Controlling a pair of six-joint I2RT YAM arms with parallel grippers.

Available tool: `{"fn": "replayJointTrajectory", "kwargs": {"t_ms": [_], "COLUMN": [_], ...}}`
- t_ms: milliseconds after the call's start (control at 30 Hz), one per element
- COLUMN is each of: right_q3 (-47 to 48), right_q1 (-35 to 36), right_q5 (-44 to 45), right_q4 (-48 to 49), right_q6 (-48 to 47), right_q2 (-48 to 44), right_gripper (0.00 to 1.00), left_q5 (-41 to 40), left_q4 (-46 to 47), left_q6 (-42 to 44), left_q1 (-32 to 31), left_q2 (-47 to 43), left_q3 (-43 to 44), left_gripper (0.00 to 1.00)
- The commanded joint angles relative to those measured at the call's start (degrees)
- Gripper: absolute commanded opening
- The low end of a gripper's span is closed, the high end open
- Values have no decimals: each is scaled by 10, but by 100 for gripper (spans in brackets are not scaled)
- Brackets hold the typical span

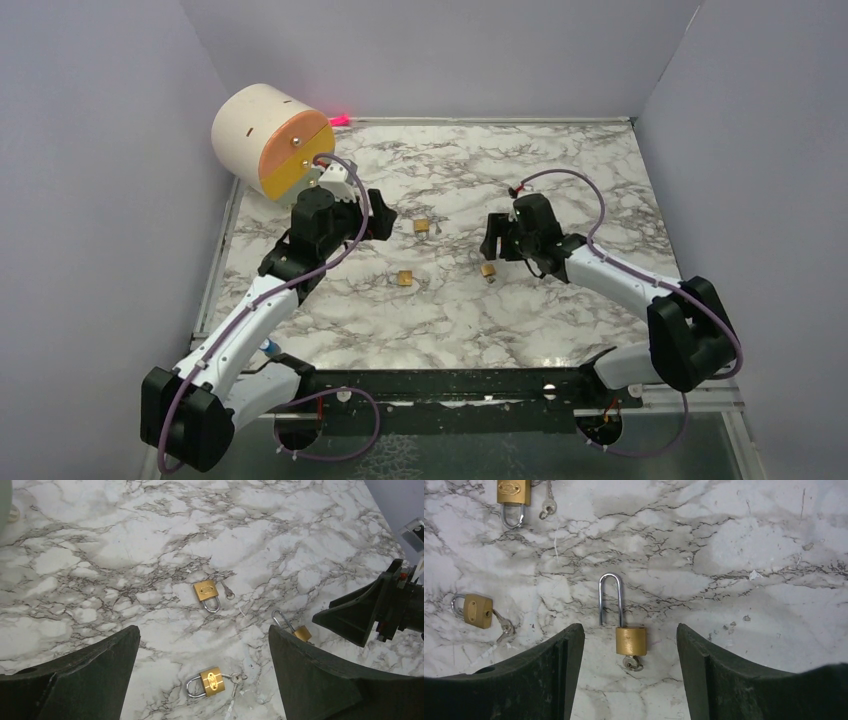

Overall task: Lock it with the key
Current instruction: Pick up the lock from the center of the board.

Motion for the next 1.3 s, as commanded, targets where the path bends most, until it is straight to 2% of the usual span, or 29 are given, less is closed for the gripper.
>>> {"fn": "replayJointTrajectory", "kwargs": {"t_ms": [0, 200, 700, 1000, 1267], "right_q3": [-8, -3, 16, 34, 45], "right_q1": [-6, -4, 51, 61, 88], "right_q5": [16, 6, 65, 90, 115], "right_q4": [1, 11, -6, -21, -32], "right_q6": [20, -2, -27, -37, -42], "right_q2": [24, 63, 107, 118, 134], "right_gripper": [70, 63, 61, 51, 49], "left_q5": [-49, -71, -65, -61, -59], "left_q4": [-33, -21, 9, 5, 3], "left_q6": [36, 65, 80, 83, 84], "left_q1": [1, 3, 4, 4, 4], "left_q2": [-14, -44, -21, -17, -16], "left_q3": [15, 4, 7, 17, 18], "left_gripper": [98, 99, 98, 99, 98]}}
